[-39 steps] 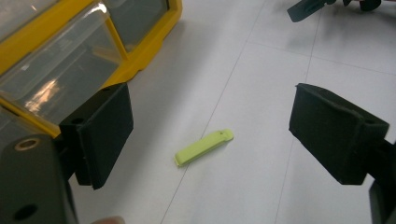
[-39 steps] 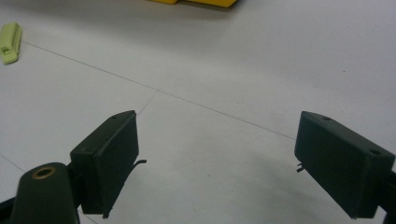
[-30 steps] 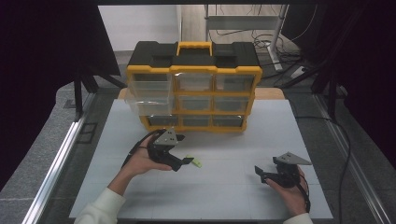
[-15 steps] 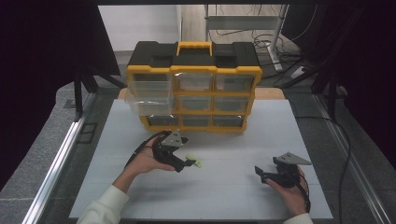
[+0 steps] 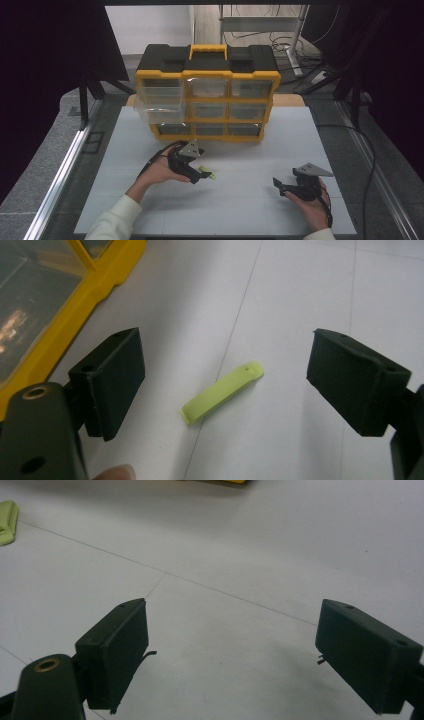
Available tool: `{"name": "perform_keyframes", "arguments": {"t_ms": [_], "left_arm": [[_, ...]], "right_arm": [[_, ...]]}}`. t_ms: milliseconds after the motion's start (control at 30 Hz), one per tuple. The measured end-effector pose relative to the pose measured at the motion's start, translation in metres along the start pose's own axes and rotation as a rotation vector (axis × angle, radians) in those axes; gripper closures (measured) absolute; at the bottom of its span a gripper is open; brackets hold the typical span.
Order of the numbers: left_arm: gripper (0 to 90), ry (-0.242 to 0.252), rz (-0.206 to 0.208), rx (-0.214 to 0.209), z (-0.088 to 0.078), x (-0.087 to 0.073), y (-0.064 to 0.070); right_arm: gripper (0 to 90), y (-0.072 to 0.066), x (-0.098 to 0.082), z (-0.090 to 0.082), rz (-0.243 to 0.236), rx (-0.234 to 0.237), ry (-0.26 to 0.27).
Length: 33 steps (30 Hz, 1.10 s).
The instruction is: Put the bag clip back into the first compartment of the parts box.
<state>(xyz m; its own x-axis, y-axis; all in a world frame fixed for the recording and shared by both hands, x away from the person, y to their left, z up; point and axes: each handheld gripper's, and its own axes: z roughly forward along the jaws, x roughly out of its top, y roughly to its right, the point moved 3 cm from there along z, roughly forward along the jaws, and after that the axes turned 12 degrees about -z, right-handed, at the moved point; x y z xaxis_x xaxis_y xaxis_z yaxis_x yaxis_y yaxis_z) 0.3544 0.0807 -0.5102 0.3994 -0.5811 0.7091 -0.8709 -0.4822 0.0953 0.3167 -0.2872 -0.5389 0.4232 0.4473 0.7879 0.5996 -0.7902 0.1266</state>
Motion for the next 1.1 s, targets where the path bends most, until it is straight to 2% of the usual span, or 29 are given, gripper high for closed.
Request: {"name": "perform_keyframes", "arguments": {"t_ms": [133,200,400,900,967,1000,1100], "left_arm": [[15.7,-0.021,-0.002,-0.007,0.006,-0.001,-0.003],[16.0,-0.02,-0.02,-0.016,0.011,-0.002,-0.003],[16.0,-0.048,0.005,-0.027,0.019,-0.004,-0.006],[15.8,-0.103,0.025,-0.041,0.033,-0.007,-0.006],[15.8,-0.108,0.03,-0.045,0.035,-0.008,-0.005],[15.8,-0.096,0.016,-0.05,0.037,-0.008,-0.004],[15.7,-0.106,0.03,-0.055,0.039,-0.009,-0.003]], "right_arm": [[13.7,0.0,0.0,0.0,0.001,0.0,0.0],[13.7,0.0,0.0,0.0,0.001,0.0,0.0],[13.7,0.0,0.0,0.0,0.0,0.001,-0.001],[13.7,0.0,-0.001,-0.001,0.0,0.003,-0.002],[13.7,0.0,-0.001,-0.001,0.0,0.003,-0.002],[13.7,0.0,-0.001,-0.001,-0.001,0.003,-0.003],[13.7,0.0,-0.001,0.0,-0.001,0.003,-0.004]]}}
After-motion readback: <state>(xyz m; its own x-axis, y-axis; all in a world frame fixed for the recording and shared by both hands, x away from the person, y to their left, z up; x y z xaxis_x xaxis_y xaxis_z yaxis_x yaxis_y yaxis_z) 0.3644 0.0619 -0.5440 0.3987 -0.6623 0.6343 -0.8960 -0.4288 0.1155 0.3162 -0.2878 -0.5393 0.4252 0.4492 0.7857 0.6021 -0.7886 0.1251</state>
